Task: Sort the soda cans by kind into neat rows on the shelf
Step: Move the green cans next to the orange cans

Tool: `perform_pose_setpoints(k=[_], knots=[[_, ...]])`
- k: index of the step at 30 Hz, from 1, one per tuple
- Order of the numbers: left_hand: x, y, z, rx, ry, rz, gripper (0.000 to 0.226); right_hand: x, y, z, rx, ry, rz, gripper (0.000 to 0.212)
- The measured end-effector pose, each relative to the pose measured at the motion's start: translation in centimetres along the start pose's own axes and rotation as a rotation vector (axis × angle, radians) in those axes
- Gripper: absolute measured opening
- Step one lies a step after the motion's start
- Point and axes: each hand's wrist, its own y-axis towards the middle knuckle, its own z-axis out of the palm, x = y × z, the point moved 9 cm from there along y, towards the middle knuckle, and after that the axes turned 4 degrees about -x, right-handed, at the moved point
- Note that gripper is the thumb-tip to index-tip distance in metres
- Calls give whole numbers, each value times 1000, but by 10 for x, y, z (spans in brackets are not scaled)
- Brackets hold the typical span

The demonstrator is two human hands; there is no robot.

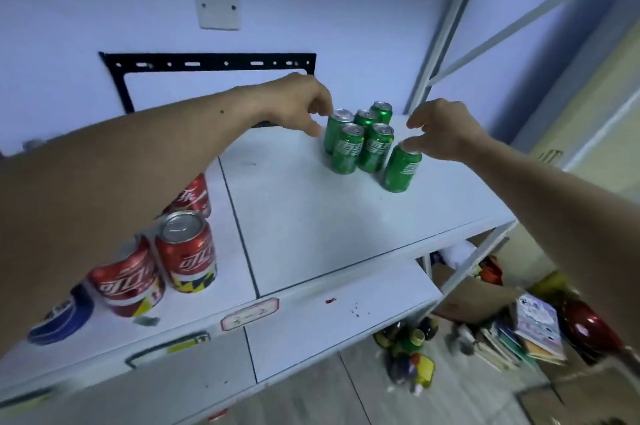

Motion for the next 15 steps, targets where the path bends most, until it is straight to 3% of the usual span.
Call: perform_pose_setpoints(k=[8,15], knots=[[17,93,82,47,-86,-142,66,-87,70,71,124,86,-12,58],[50,127,152,-76,-272,-310,95,-127,110,152,248,300,-53,99]])
